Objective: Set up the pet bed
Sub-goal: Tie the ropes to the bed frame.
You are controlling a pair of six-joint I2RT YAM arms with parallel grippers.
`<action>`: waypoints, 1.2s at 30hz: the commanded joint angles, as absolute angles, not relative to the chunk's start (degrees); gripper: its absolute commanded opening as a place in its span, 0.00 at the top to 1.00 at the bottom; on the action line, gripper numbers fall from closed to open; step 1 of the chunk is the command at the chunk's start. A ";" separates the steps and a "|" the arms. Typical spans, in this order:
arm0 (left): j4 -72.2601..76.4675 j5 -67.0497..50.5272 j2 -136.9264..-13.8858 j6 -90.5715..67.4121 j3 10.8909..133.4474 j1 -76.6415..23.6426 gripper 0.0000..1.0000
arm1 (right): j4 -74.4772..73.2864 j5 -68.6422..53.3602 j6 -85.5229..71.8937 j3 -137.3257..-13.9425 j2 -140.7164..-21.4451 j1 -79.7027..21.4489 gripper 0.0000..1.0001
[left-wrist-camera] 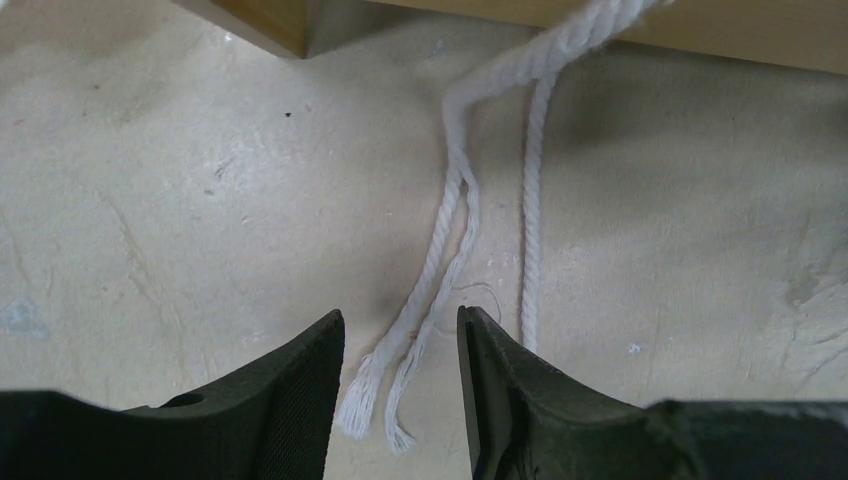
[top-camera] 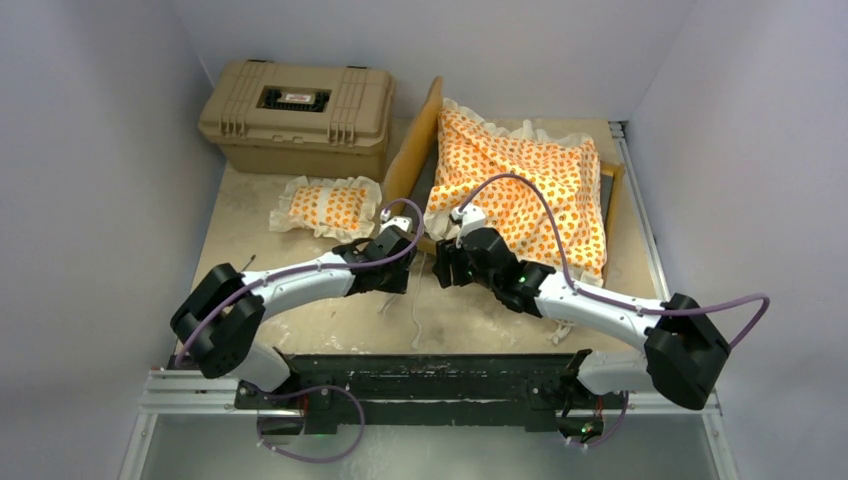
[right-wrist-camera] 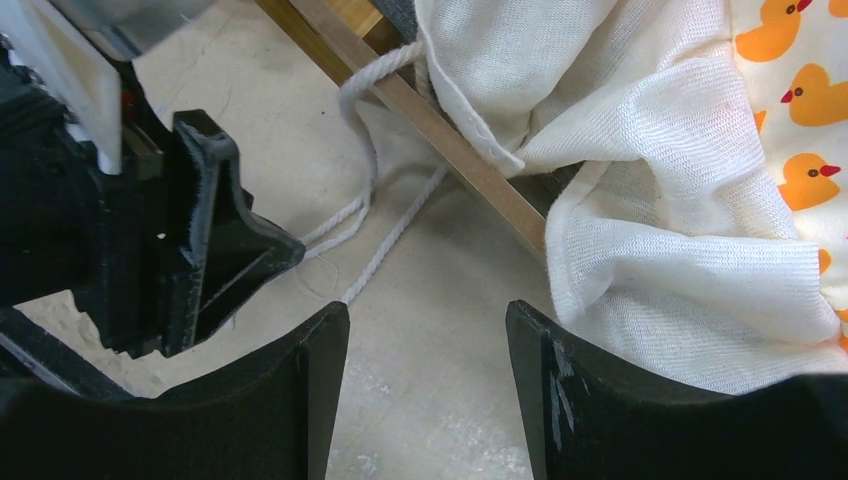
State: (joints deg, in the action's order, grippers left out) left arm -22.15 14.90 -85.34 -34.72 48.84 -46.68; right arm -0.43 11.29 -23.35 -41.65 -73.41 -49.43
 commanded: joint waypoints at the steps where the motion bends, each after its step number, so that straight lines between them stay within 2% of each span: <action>1: -17.06 12.47 -87.31 -31.38 47.94 -46.74 0.56 | -1.29 13.84 -24.02 -41.97 -70.80 -49.26 0.37; 6: -16.44 10.01 -89.31 -30.75 46.87 -46.78 0.56 | -1.96 14.43 -23.88 -42.27 -70.52 -49.26 0.37; 12: -20.00 14.14 -90.43 -32.04 45.76 -46.76 0.61 | -1.49 13.29 -24.08 -42.43 -71.07 -49.23 0.37; 15: -20.33 13.45 -90.74 -32.72 45.18 -46.76 0.73 | -1.05 13.05 -23.89 -42.88 -71.56 -49.30 0.37; 18: -21.70 11.55 -90.49 -32.65 44.83 -47.11 0.99 | -0.74 13.19 -22.69 -43.23 -72.25 -49.31 0.39; 28: -25.94 3.02 -78.28 -36.12 40.64 -48.31 1.00 | -0.27 8.50 -19.75 -42.67 -75.70 -49.47 0.41; 36: -25.75 3.60 -78.81 -36.64 39.14 -48.29 1.00 | -0.53 6.08 -18.41 -45.69 -83.57 -54.57 0.43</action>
